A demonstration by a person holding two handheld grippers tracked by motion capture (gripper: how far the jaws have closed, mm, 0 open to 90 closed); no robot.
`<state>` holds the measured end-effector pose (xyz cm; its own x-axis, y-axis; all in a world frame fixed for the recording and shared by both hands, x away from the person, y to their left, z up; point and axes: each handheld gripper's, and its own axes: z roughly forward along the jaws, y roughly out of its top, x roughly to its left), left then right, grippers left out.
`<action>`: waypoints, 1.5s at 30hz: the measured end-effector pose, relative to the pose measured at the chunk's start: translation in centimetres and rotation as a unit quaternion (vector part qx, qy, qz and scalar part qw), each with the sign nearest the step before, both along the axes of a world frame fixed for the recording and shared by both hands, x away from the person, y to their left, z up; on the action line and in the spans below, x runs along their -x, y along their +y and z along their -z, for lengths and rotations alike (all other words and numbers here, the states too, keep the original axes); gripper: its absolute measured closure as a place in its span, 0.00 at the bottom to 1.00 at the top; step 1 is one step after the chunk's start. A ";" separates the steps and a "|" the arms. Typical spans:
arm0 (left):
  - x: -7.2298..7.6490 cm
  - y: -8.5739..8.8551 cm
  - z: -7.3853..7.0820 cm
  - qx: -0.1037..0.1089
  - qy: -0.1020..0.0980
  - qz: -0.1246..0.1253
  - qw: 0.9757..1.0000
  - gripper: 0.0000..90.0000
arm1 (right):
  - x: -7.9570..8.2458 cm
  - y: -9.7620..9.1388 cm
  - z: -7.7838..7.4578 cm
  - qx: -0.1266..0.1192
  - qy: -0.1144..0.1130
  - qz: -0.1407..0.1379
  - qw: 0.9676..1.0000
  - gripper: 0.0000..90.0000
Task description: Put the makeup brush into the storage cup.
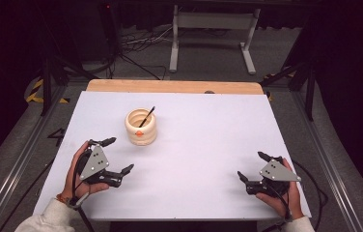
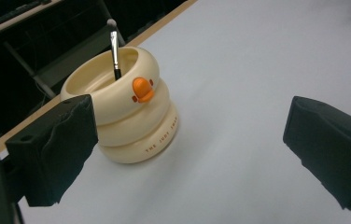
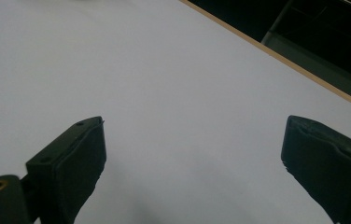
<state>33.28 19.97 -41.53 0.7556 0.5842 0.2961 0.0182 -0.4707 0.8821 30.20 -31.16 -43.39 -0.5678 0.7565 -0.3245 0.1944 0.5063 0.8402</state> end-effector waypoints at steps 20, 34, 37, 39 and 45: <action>0.6 0.6 2.2 -0.017 0.040 0.002 0.999 0.04 | 0.1 -0.1 0.1 -0.001 0.001 -0.001 1.000 0.08; 1.1 1.4 3.2 -0.003 0.053 -0.009 0.999 0.05 | 0.2 -0.1 0.1 -0.001 -0.001 -0.006 1.000 0.07; 1.3 1.6 3.0 0.003 0.051 -0.011 0.999 0.05 | 0.3 0.0 0.0 -0.003 -0.005 -0.008 1.000 0.07; 1.4 1.6 2.9 0.006 0.047 -0.011 0.999 0.05 | 0.4 0.0 0.0 -0.004 -0.008 -0.010 1.000 0.07; 1.7 1.9 2.8 0.019 0.043 -0.009 0.999 0.05 | 0.7 0.1 -0.3 -0.011 -0.018 -0.015 1.000 0.06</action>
<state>31.56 21.89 -44.31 0.7670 0.6071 0.2077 0.1036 -0.4367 0.8936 29.53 -31.04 -43.12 -0.5793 0.7459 -0.3286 0.1489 0.4932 0.8571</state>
